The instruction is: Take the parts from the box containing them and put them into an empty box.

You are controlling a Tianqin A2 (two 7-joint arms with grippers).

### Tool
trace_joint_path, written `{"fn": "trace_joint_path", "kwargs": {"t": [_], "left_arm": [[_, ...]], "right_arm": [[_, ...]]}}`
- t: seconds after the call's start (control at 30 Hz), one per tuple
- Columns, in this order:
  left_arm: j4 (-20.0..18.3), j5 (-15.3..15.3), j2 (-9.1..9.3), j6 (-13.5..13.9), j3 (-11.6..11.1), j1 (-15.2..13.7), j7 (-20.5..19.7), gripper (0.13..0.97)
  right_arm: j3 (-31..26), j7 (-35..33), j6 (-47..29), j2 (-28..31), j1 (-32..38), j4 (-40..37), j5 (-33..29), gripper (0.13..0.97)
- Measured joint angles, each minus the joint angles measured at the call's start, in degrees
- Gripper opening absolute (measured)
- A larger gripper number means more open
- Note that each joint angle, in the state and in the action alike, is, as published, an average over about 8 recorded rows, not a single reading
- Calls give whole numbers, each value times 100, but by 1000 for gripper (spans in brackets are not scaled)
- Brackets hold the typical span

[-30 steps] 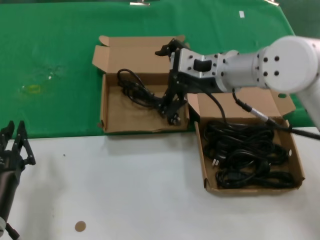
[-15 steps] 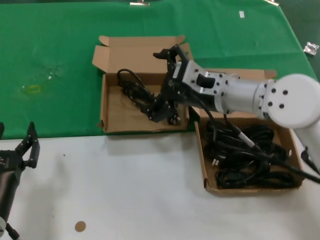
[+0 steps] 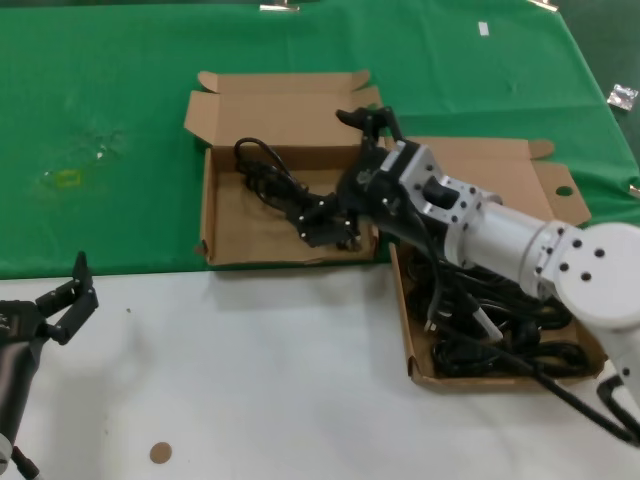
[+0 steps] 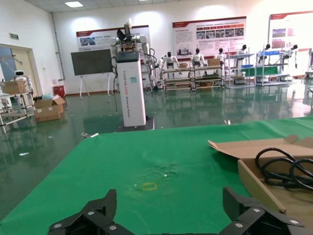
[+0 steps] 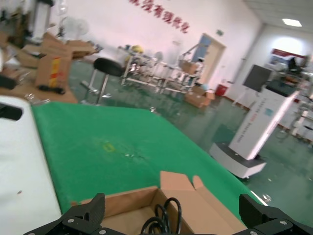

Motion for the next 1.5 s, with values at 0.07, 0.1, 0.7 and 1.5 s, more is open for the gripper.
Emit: {"fn": "trace_joint_path", "kwargs": {"t": [0.07,0.1,0.7,1.5], "left_arm": [[0,0,0,0,0,0,0,647],[0,0,0,0,0,0,0,673],[0,0,0,0,0,0,1,934],[0,-1,0,0,0,0,2,966]], "right_arm": [[81,-37,144,-11,-157,62,114,966],[122,-56,217,-16,-236,93,172,966],[852,-393,1517,-115,-1655,651,1199,966],[1601,-738,2852,-216,-3104,1223,2252,966]]}}
